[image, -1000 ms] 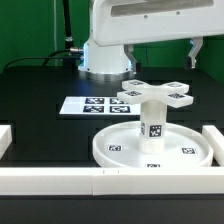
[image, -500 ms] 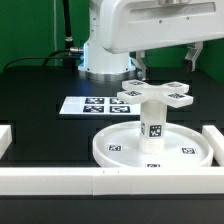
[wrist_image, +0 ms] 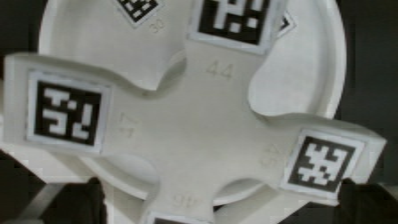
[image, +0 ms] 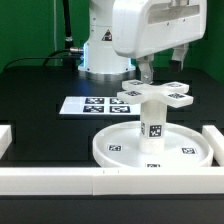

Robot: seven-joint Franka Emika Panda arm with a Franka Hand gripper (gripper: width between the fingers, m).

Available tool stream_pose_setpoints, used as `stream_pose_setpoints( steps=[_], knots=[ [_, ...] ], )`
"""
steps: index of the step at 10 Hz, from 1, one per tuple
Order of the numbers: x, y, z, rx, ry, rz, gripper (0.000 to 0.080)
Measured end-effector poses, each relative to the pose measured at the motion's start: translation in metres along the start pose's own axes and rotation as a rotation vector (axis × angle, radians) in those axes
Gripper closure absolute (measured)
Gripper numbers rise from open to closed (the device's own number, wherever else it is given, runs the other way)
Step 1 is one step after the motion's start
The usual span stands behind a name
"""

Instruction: Assemble round table

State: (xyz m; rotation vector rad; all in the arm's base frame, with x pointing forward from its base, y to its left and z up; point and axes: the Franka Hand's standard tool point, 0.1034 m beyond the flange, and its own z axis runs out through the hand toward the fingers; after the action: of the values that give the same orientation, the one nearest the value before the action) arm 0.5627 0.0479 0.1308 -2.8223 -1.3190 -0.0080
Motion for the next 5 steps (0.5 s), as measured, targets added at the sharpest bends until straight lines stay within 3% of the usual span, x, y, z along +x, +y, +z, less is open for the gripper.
stream_pose_setpoints(
  steps=[4,5],
  knots=[
    [-0.0030,0.0030,0.0003,-0.005,-0.005,-0.216,0.0151],
    [-0.0045,0.0064,0.0023,-0.027,0.002,-0.353,0.0151]
  ],
)
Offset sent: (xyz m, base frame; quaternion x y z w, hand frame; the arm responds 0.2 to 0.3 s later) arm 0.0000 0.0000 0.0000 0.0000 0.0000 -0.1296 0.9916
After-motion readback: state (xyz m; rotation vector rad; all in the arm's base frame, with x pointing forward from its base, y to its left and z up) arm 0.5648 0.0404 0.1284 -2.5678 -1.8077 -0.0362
